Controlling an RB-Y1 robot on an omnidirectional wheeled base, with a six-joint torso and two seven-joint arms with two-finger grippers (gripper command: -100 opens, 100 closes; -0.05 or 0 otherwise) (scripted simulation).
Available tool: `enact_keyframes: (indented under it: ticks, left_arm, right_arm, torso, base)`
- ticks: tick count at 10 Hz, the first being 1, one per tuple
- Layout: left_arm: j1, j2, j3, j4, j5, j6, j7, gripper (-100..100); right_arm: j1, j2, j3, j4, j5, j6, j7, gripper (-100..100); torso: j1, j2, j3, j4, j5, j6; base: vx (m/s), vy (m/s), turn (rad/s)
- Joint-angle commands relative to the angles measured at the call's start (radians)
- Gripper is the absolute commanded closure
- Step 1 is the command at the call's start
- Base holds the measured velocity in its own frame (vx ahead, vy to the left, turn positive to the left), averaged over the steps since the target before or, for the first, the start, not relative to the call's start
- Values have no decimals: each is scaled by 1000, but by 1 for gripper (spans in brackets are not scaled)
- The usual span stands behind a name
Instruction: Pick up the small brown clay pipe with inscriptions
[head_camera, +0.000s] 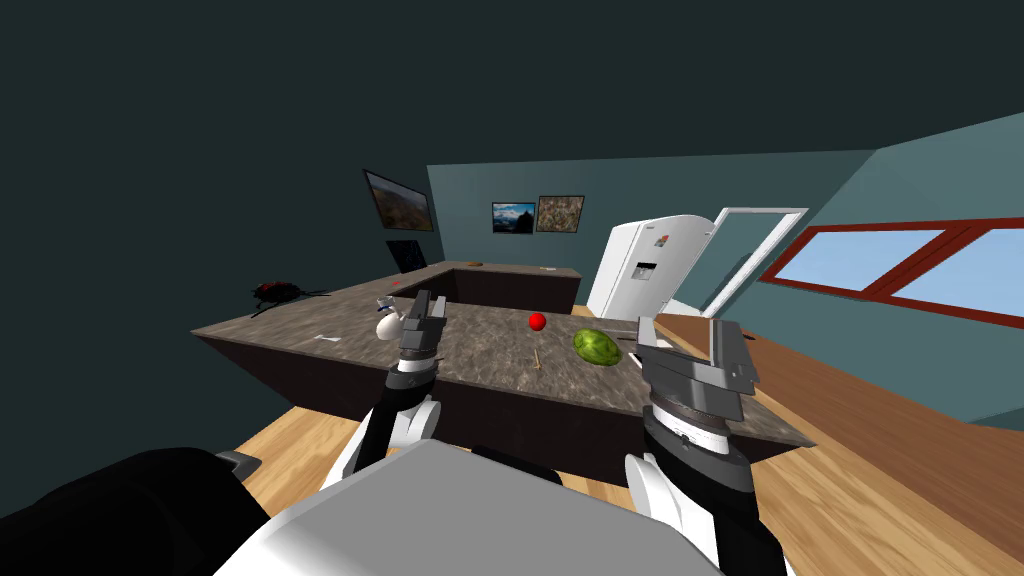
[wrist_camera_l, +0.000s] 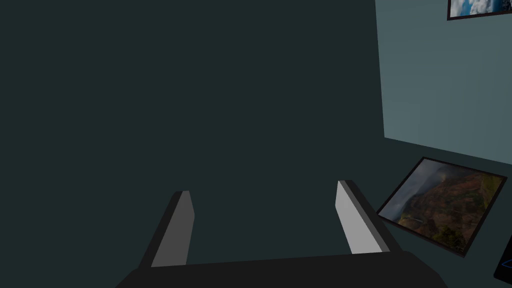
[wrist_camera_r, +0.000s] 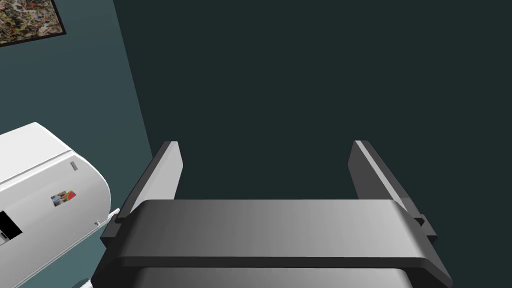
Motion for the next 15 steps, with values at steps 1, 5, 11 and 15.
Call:
enact_keyframes:
  ticks: [1, 5, 11, 15]
  left_arm:
    - [0, 0, 0, 0, 0, 0, 0, 0]
    - [0, 0, 0, 0, 0, 0, 0, 0]
    - [0, 0, 0, 0, 0, 0, 0, 0]
    - [0, 0, 0, 0, 0, 0, 0, 0]
  right_arm:
    - [-11, -31, -1, 8, -7, 31, -23, -100]
    - [-37, -82, -5, 27, -25, 106, -78, -100]
    - [-91, -144, -12, 67, -62, 264, -193, -100]
    - [-145, -180, -18, 107, -98, 390, -304, -100]
  torso:
    - [0, 0, 0, 0, 0, 0]
    - [-1, 0, 0, 0, 0, 0]
    - [0, 0, 0, 0, 0, 0]
    - [0, 0, 0, 0, 0, 0]
  base:
    - [0, -2, 18]
    - [0, -7, 19]
    - [-1, -5, 24]
    - [0, -1, 34]
